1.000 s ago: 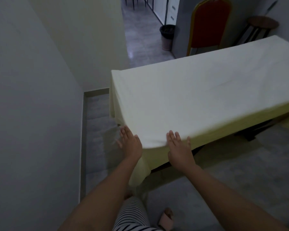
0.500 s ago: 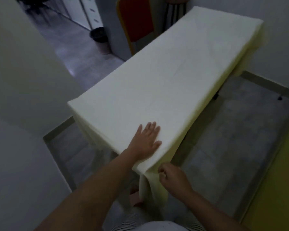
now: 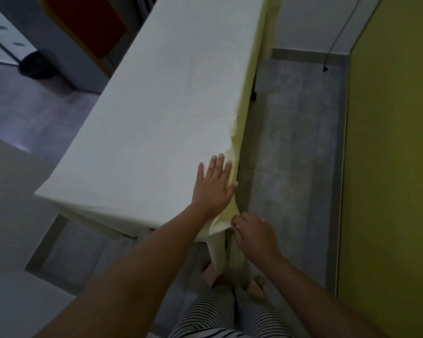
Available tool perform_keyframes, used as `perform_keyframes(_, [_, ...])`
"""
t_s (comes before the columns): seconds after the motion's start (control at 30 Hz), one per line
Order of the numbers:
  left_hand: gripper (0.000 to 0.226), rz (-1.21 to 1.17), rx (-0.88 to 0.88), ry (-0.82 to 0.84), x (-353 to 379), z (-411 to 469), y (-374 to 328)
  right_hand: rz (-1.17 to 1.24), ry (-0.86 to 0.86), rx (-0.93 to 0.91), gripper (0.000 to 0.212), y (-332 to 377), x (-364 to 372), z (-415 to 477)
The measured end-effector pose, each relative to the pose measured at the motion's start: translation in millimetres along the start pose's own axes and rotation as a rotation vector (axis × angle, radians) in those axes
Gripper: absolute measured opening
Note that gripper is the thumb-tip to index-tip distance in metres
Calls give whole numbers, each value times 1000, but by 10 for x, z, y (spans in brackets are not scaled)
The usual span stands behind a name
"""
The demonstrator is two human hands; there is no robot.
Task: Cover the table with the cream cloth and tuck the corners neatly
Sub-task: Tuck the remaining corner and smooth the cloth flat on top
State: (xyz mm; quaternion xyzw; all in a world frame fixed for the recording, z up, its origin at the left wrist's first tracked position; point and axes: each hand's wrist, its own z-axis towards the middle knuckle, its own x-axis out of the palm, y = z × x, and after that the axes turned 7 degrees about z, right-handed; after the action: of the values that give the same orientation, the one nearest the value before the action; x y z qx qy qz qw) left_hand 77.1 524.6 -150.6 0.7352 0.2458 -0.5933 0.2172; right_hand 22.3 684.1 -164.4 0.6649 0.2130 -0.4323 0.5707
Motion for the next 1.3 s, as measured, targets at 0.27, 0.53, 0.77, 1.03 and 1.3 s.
perform_keyframes(0.27, [64, -31, -24, 6, -19, -20, -11, 575, -52, 533, 14, 471, 422, -262])
perform_keyframes(0.53, [58, -116, 44, -20, -37, -94, 80, 543, -227, 587, 46, 658, 886, -244])
perform_keyframes(0.77, [56, -23, 88, -101, 30, -13, 13, 11, -616, 628, 15, 700, 974, -404])
perform_keyframes(1.03, [56, -213, 163, 38, -197, 47, -310, -282, -644, 777, 27, 542, 869, -868])
perform_keyframes(1.3, [61, -154, 491, 97, -166, -118, 135, -281, -636, 930, 28, 581, 1034, -1077])
